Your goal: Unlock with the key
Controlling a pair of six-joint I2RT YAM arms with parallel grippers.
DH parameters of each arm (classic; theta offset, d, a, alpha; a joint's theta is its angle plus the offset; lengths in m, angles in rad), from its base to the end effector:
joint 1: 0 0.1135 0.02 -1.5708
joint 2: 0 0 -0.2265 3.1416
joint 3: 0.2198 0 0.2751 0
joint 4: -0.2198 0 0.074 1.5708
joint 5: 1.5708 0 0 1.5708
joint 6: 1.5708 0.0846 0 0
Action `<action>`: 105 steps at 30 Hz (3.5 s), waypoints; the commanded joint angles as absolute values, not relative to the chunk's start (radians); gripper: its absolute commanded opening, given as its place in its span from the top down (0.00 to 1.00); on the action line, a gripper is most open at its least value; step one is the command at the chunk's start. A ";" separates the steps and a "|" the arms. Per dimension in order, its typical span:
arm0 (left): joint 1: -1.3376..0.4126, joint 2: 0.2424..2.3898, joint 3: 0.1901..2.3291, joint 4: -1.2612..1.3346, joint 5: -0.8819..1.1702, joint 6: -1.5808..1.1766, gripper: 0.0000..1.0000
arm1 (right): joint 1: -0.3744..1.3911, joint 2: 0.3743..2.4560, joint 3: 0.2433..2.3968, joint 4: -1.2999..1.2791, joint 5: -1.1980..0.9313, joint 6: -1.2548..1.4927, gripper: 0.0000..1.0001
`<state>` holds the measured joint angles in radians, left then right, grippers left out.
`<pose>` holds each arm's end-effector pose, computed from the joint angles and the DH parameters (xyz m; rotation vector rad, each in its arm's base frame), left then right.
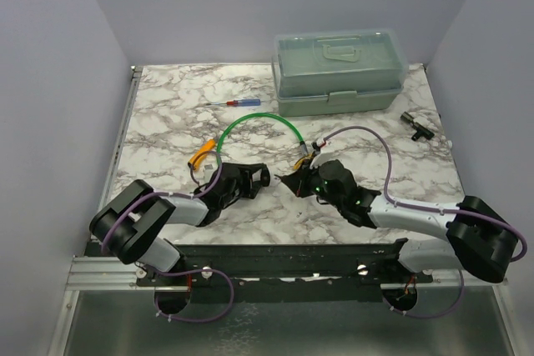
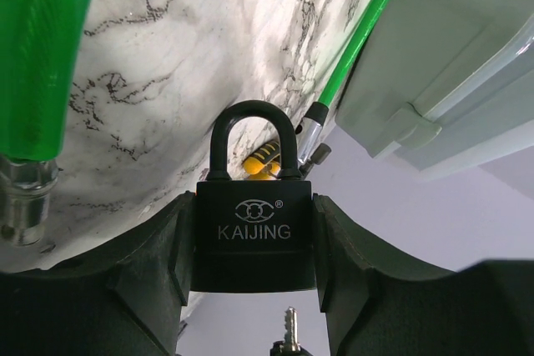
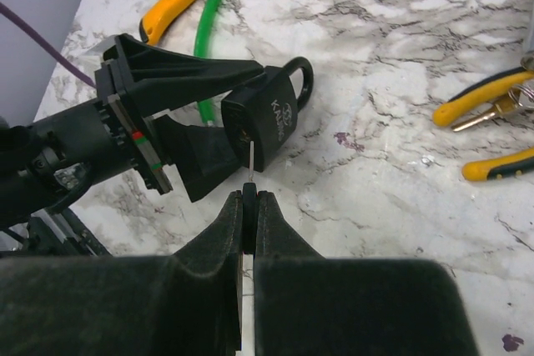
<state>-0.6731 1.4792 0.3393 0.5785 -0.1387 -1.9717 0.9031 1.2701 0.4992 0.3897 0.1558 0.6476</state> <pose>0.2415 -0.1776 0.0362 -1.5696 1.9109 -1.2810 0.2168 0.2538 0.1272 -0.1536 2.0443 0.8553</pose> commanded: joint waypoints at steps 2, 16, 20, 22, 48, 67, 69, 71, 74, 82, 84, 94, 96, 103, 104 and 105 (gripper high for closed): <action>-0.662 1.453 0.313 0.627 -0.067 -2.010 1.00 | 0.907 1.294 0.515 0.491 0.099 0.572 1.00; -0.641 1.568 0.725 -0.158 0.038 -1.297 1.00 | 0.907 1.085 0.537 0.014 0.399 0.680 1.00; -0.674 1.655 0.776 -0.205 0.038 -1.255 1.00 | 0.907 1.008 0.525 -0.078 0.402 0.720 1.00; -0.693 1.678 0.791 -0.214 0.026 -1.255 1.00 | 0.907 0.968 0.515 -0.107 0.405 0.733 1.00; -0.750 1.900 1.219 -0.664 -0.057 -0.951 0.13 | 0.907 0.685 0.474 -0.256 0.459 0.749 1.00; -0.788 2.079 1.576 -0.992 -0.177 -1.159 0.15 | 0.907 0.561 0.454 -0.292 0.486 0.735 1.00; -0.792 2.094 1.598 -1.016 -0.180 -1.167 0.15 | 0.907 0.545 0.448 -0.287 0.485 0.730 1.00; -0.799 2.110 1.634 -1.042 -0.187 -1.176 0.15 | 0.907 0.535 0.443 -0.285 0.486 0.727 1.00; -0.811 2.137 1.677 -1.063 -0.193 -1.175 0.15 | 0.907 0.523 0.438 -0.287 0.494 0.725 1.00; -0.825 2.198 1.750 -1.103 -0.216 -1.154 0.15 | 0.907 0.490 0.433 -0.300 0.494 0.719 1.00; -0.827 2.207 1.759 -1.103 -0.215 -1.154 0.15 | 0.907 0.485 0.430 -0.303 0.496 0.719 1.00; -0.835 2.260 1.780 -1.104 -0.204 -1.126 0.26 | 0.907 0.461 0.430 -0.328 0.512 0.716 1.00; -0.835 2.262 1.771 -1.098 -0.203 -1.126 0.29 | 0.907 0.459 0.429 -0.331 0.516 0.716 1.00; -0.835 2.224 1.686 -1.014 -0.189 -1.122 0.61 | 0.907 0.461 0.438 -0.344 0.525 0.716 1.00; -0.836 2.218 1.675 -1.004 -0.185 -1.122 0.70 | 0.907 0.462 0.441 -0.348 0.524 0.716 1.00; -0.835 2.213 1.661 -0.991 -0.182 -1.121 0.80 | 0.907 0.464 0.443 -0.351 0.524 0.717 1.00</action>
